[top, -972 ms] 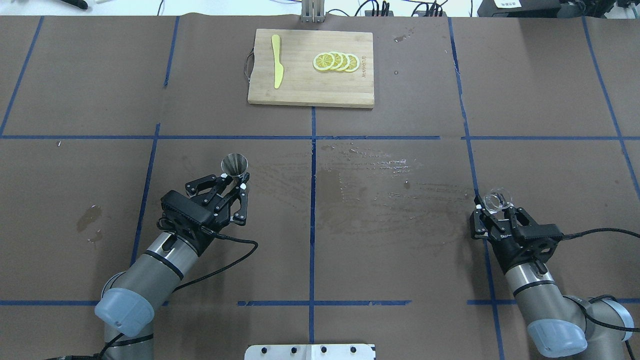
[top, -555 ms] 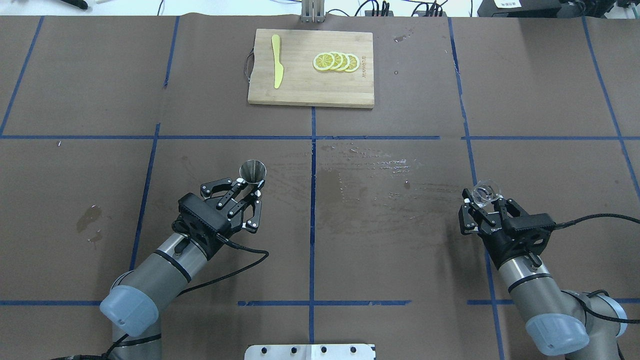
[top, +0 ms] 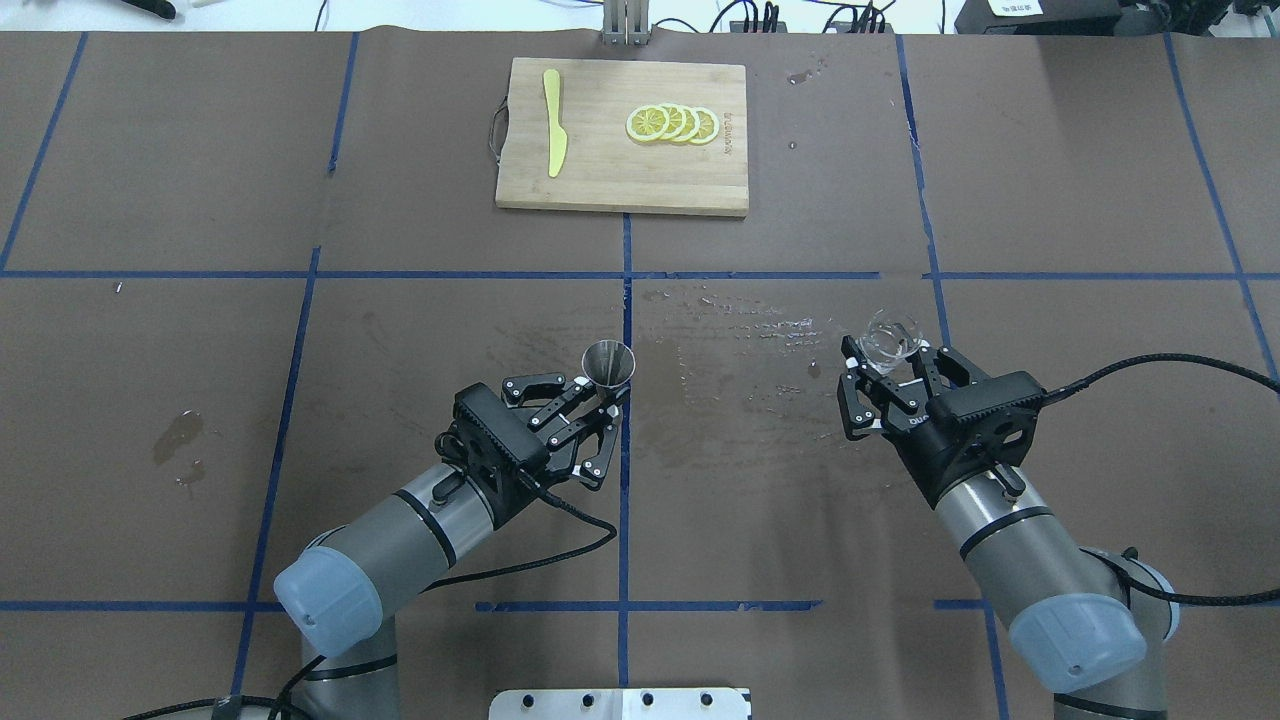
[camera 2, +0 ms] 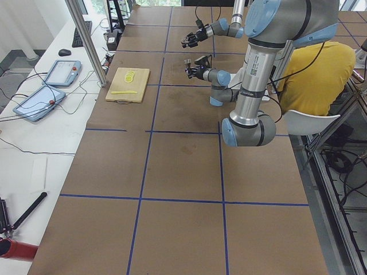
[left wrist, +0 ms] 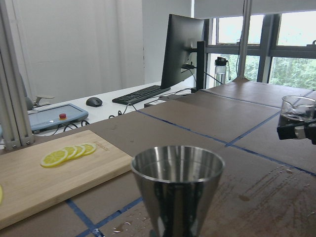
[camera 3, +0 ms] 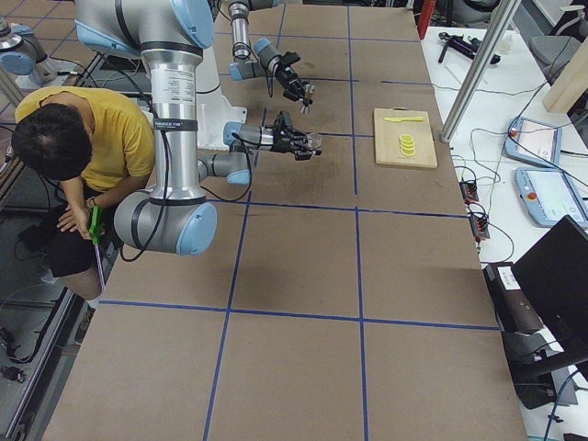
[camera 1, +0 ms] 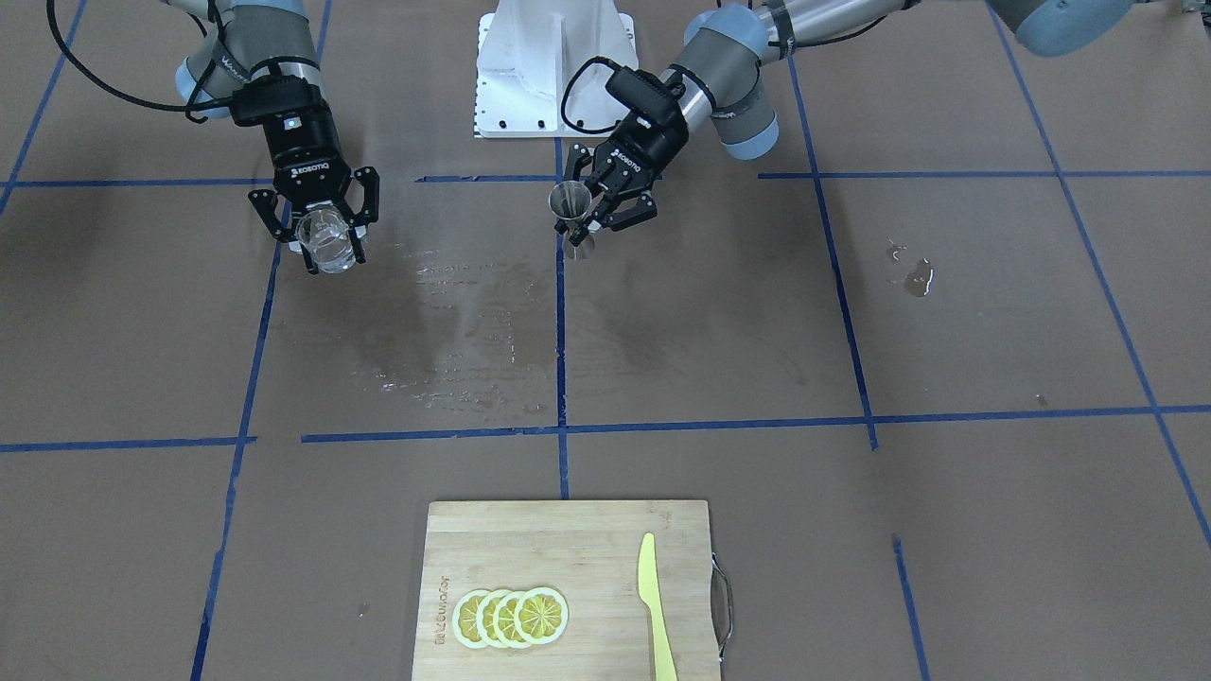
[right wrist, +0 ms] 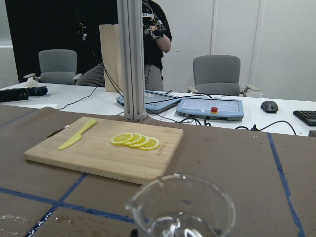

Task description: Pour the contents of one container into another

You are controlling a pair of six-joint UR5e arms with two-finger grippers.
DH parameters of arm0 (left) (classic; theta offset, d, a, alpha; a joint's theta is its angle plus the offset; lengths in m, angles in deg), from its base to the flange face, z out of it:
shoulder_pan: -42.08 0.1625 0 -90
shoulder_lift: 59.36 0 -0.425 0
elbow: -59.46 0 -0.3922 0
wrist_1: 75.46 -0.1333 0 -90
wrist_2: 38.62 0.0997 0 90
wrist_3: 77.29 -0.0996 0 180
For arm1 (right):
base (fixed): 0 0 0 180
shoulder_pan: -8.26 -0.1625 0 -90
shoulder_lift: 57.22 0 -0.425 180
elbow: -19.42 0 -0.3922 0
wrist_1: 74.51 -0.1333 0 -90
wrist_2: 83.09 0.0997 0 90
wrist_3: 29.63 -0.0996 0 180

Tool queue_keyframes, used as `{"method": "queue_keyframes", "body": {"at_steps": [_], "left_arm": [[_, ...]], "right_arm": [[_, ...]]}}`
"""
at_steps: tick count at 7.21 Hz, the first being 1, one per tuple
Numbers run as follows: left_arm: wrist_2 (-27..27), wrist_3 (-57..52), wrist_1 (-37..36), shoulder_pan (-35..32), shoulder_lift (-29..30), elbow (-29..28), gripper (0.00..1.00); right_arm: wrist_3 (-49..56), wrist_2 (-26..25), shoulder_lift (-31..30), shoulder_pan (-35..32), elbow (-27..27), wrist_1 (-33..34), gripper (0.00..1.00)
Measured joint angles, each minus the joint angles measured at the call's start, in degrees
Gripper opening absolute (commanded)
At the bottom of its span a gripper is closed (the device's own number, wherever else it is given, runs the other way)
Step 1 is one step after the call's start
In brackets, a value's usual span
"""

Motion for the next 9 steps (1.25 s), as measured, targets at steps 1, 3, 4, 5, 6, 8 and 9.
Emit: {"method": "queue_keyframes", "body": {"at_steps": [1,3,4,5,6,8,9], "left_arm": [[0.1,0.2,0.1,-0.1,1.1,-1.8,0.00],[1.5,0.2,0.1,0.0,3.9,-6.1,0.00],[2.3,0.2,0.2,0.2,4.6,-7.1,0.00],[3.3,0.3,0.2,0.4,4.9,-7.5,0.00],[3.8,0.3,0.3,0.7,5.0,-7.5,0.00],[4.1,0.3,0.6,1.0,5.1,-7.5,0.00],[4.2,0.3,0.6,1.0,5.4,-7.5,0.00]], "right_arm": [[2.4,1.0,1.1,-0.2,-1.8,0.9,0.04],[4.3,1.7,6.5,-0.8,-4.1,9.6,0.04],[4.6,1.8,10.8,-1.3,-4.7,16.7,0.04],[4.7,1.8,15.0,-1.7,-5.2,24.8,0.04],[4.7,1.8,18.3,-1.9,-6.1,32.5,0.04],[6.7,1.9,22.2,-1.7,-7.2,43.9,0.05],[9.0,2.2,23.3,-1.5,-7.7,47.6,0.05]]}}
